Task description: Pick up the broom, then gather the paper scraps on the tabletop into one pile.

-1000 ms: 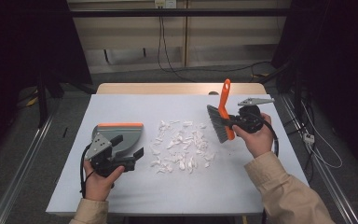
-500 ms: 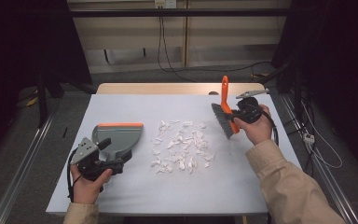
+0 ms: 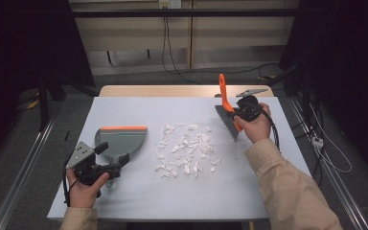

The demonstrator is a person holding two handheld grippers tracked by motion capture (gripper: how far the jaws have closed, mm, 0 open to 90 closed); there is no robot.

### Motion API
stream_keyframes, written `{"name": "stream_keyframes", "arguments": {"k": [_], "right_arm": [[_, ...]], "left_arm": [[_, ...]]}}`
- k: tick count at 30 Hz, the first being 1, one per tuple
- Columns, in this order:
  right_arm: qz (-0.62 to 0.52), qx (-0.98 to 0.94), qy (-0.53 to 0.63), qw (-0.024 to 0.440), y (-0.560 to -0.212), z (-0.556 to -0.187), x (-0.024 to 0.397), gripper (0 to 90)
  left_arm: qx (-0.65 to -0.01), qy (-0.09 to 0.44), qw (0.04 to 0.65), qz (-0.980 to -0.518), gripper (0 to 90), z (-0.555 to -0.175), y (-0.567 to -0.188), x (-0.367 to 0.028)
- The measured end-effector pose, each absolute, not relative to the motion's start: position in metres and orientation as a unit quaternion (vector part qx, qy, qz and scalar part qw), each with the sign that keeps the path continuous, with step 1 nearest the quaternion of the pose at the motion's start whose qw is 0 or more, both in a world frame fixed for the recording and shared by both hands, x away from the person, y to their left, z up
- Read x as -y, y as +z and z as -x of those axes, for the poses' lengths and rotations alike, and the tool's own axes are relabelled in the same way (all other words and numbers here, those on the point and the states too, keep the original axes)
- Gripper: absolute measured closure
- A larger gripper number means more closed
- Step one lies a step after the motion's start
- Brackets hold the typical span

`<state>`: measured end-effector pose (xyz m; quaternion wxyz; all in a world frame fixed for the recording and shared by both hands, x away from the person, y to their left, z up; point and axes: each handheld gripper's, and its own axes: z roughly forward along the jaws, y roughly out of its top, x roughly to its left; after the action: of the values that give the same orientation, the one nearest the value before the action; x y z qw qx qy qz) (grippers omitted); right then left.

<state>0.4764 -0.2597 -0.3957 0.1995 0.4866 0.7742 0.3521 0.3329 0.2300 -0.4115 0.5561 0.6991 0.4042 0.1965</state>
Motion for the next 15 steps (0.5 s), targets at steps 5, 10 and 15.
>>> {"name": "stream_keyframes", "arguments": {"k": [5,10,15], "right_arm": [[-0.491,-0.767,0.36,0.201,-0.403,-0.484,0.253,71.5],[-0.483,-0.771,0.36,0.209,-0.406,-0.487,0.246,71.4],[-0.477,-0.774,0.355,0.217,-0.407,-0.495,0.241,71.5]], "left_arm": [[-0.407,0.192,0.549,-0.704,4.6,-0.334,-0.416,-0.232],[-0.402,0.191,0.548,-0.708,4.6,-0.33,-0.416,-0.231],[-0.409,0.195,0.55,-0.701,4.6,-0.328,-0.415,-0.236]]}}
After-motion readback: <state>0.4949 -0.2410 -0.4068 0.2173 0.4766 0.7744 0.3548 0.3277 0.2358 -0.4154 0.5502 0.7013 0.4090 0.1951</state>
